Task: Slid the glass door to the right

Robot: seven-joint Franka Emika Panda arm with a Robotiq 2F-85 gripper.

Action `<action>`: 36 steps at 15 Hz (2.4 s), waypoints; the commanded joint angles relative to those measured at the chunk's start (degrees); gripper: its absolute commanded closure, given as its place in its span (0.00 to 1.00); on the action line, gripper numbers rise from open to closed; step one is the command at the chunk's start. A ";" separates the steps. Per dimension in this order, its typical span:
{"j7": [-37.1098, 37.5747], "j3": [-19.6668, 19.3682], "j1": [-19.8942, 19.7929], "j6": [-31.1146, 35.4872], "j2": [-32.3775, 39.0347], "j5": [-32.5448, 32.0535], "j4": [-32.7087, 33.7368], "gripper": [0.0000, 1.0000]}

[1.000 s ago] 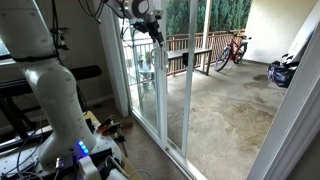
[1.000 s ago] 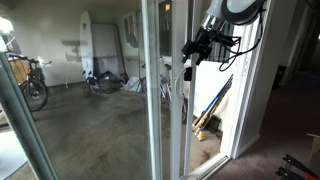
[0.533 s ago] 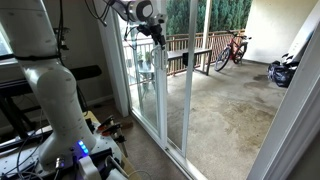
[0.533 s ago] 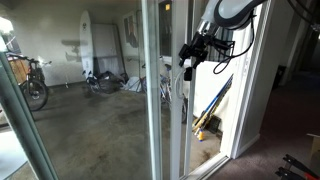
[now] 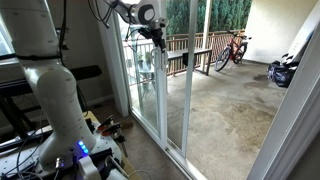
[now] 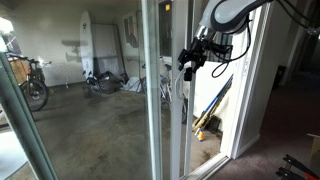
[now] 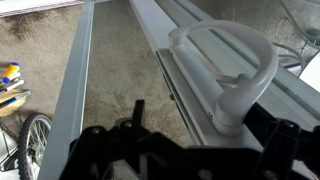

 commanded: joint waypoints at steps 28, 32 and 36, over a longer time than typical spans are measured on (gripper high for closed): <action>-10.80 -1.36 -1.32 -6.77 -5.05 7.99 -2.57 0.00; -9.93 -0.85 -0.91 -4.85 -4.79 7.94 -1.65 0.00; -8.87 -0.78 -1.03 -2.26 -2.61 7.08 -0.72 0.00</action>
